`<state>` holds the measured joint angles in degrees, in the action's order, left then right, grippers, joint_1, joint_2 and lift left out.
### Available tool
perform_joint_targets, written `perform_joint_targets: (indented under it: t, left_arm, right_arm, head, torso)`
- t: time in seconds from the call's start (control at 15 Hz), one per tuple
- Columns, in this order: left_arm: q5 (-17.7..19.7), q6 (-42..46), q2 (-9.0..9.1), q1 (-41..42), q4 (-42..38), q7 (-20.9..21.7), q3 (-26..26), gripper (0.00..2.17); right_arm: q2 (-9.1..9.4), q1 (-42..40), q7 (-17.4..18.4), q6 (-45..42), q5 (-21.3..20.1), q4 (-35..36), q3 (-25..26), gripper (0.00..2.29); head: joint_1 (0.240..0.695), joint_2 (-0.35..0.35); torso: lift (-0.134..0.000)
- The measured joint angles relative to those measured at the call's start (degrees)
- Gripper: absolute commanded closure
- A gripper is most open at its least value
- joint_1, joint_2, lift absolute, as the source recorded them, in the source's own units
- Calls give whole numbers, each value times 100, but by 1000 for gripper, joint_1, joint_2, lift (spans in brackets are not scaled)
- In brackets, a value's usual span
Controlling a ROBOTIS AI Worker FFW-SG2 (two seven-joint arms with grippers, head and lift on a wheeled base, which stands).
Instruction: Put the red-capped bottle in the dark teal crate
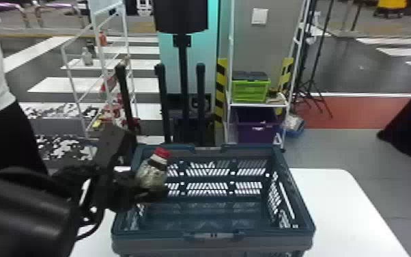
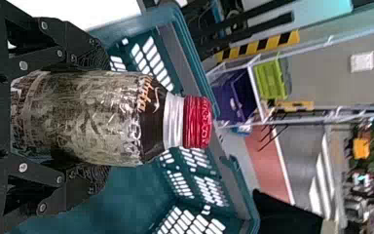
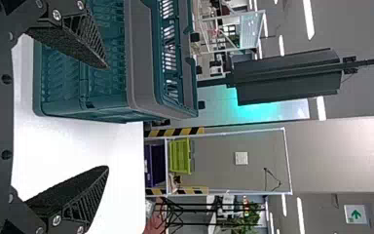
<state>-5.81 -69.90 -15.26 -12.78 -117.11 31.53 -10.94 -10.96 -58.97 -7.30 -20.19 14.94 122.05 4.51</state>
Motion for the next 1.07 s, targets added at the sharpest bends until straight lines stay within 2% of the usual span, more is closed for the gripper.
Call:
perform_joint_targets:
  t: [0.33,0.6,0.73,0.8,0.93,1.07]
  left_arm:
    - [-478,182,191,-1125,1702,1014,-928,2125]
    - [-705,849,397,-1878,3333,1420,-1608,2125]
    - [-941,1336,633,-2225,4316,1640,-1836,2125]
    - [-1187,1695,833,-2353,4820,1804,-1835,2125]
    - [-1586,2397,1142,-2577,5685,1886,-1837,2125]
    - [-1820,2931,1332,-2728,6267,1882,-1915,2121]
  right_arm:
    - [54,-10,0,-56,-8,-74,6,151]
    - [67,-10,-5,-63,-9,-111,6,151]
    - [68,-9,-5,-76,-9,-131,6,151]
    - [68,-9,-6,-92,-9,-142,6,151]
    - [68,-9,-5,-120,-9,-165,4,151]
    - [74,-5,-6,-145,-9,-183,-3,151]
  head:
    - [499,0]
    - [499,0]
    - [499,0]
    - [499,0]
    - [499,0]
    - [499,0]
  torso:
    - [0]
    - [0]
    - [0]
    - [0]
    - [0]
    - [0]
